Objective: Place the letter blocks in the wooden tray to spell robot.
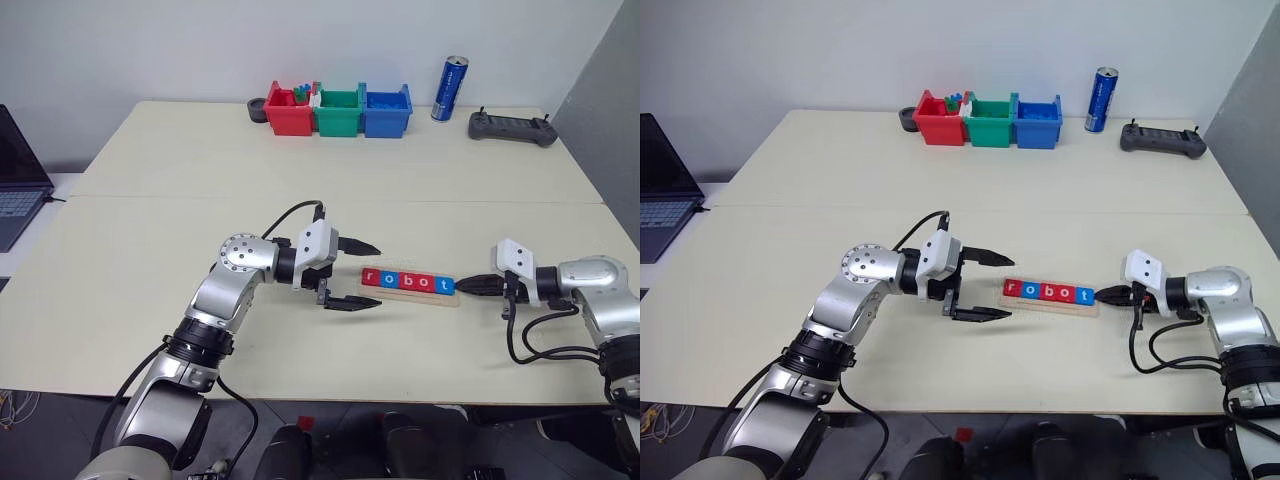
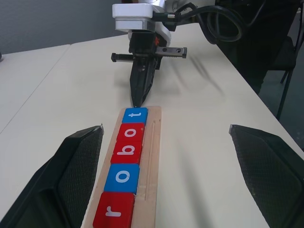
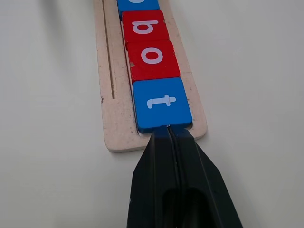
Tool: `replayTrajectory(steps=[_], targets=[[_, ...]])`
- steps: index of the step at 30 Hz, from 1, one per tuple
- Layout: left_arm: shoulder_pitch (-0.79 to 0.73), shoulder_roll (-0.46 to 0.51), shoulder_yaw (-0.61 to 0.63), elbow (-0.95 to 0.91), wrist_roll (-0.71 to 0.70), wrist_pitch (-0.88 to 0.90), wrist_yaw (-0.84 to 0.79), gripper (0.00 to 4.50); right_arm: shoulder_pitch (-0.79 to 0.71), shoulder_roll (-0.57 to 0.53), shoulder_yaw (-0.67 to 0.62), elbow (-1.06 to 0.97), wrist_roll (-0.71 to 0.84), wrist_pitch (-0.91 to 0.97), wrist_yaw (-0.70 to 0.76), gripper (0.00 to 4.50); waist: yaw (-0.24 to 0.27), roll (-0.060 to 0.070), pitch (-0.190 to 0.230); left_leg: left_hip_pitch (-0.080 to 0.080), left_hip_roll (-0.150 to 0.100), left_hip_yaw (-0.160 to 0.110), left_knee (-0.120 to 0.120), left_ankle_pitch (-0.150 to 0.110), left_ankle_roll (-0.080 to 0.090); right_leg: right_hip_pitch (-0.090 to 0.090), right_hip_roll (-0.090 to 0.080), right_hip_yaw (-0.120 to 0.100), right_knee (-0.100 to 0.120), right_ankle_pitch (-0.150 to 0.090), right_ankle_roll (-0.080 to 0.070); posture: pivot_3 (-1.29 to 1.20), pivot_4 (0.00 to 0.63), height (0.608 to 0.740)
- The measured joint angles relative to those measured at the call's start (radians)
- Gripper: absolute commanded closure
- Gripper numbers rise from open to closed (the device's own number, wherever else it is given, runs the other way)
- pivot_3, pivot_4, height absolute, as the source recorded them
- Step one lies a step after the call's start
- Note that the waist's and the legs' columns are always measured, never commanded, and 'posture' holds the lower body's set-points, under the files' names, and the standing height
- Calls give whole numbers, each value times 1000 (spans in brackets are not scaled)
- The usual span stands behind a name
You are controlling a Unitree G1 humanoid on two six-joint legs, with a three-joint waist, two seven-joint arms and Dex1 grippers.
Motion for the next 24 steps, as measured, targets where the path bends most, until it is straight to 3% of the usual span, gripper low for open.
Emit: replayTrajectory(steps=[14, 18, 24], targets=[[0, 8, 0, -2, 0, 0, 10, 0, -20, -12, 9, -2, 0, 23, 21, 4487, 1, 0, 0, 0, 0, 0, 0, 0, 0, 0, 0, 0, 0, 0, 0, 0, 150, 740], [1, 22, 0, -2, 0, -3, -1, 0, -20, -55, -3, -47, 29, 74, 53, 3634, -1, 0, 0, 0, 0, 0, 0, 0, 0, 0, 0, 0, 0, 0, 0, 0, 150, 740], [12, 56, 1, 0, 0, -9, -18, 0, -3, -69, -20, -152, 81, 158, 77, 1470, 1, 0, 0, 0, 0, -1, 0, 0, 0, 0, 0, 0, 0, 0, 0, 0, 150, 740]])
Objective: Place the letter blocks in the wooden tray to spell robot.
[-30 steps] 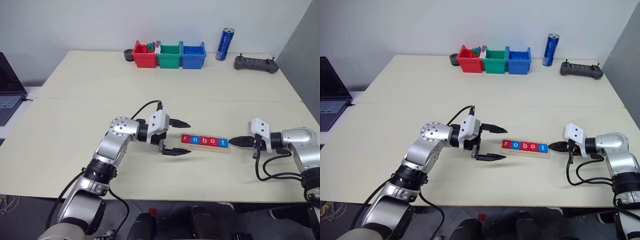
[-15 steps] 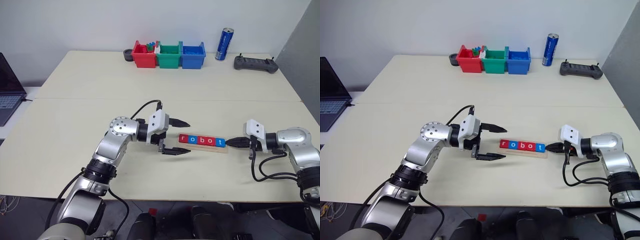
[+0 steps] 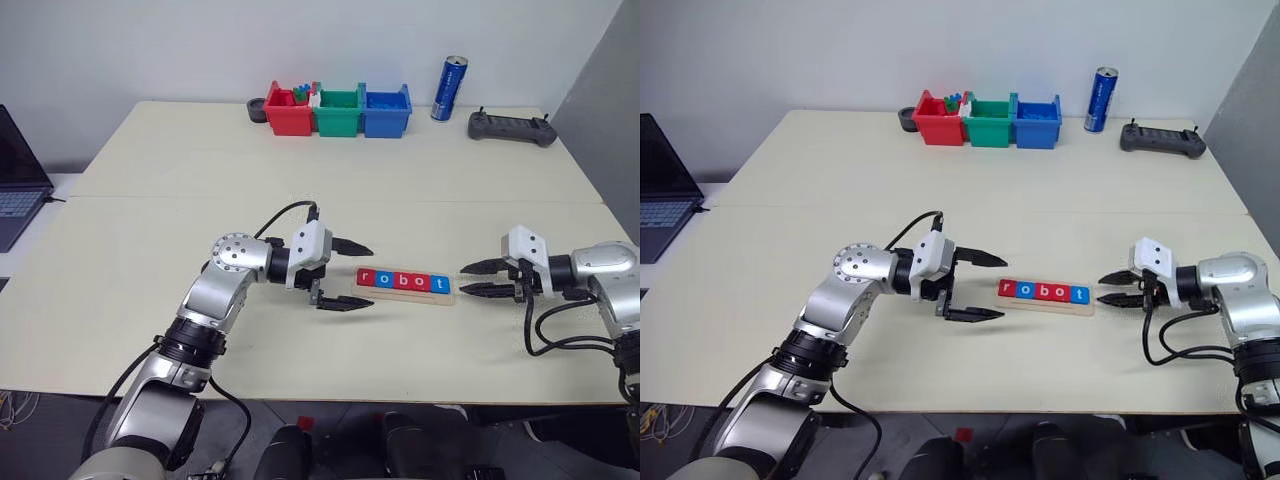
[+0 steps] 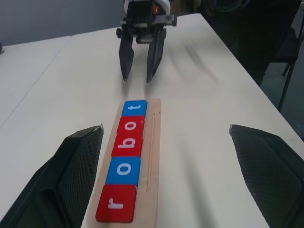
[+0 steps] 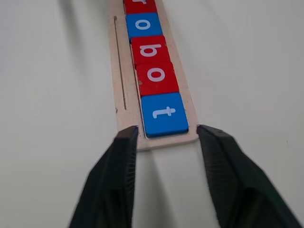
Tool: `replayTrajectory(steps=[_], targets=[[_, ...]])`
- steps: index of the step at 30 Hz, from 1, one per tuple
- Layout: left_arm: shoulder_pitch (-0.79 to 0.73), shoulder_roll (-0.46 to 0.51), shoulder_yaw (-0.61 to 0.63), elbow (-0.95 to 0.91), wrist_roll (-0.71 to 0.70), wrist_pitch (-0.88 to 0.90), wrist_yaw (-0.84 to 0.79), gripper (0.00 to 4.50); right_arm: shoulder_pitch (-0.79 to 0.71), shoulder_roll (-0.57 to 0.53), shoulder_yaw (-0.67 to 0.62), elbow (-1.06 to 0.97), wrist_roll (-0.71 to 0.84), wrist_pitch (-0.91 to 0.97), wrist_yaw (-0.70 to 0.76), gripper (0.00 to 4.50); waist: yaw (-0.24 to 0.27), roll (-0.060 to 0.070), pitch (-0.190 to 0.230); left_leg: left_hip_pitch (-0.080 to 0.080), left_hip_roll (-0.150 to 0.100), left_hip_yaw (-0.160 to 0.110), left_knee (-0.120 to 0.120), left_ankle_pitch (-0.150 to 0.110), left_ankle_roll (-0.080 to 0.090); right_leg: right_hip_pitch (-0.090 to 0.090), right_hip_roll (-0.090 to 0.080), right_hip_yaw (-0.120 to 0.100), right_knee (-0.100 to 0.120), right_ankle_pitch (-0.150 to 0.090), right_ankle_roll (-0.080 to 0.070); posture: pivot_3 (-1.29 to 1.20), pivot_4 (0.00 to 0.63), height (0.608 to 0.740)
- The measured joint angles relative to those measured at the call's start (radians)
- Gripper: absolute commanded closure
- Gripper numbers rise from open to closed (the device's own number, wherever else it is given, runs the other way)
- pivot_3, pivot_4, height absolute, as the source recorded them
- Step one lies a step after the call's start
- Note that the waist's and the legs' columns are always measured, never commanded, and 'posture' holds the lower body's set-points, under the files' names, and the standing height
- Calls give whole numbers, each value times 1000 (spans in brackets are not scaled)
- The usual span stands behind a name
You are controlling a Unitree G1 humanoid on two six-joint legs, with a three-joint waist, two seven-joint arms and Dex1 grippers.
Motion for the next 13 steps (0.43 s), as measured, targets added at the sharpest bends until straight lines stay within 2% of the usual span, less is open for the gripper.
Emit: replayTrajectory(steps=[4, 13], targets=[[11, 27, 2, 21, 13, -10, -2, 0, 38, -5, -1, -63, 27, 42, 4, 46, 1, 0, 0, 0, 0, 0, 0, 0, 0, 0, 0, 0, 0, 0, 0, 0, 150, 740], [13, 42, 2, 34, 60, -12, 49, 0, 107, -20, -21, -161, 42, 77, -34, 46, 1, 0, 0, 0, 0, 0, 0, 0, 0, 0, 0, 0, 0, 0, 0, 0, 150, 740]])
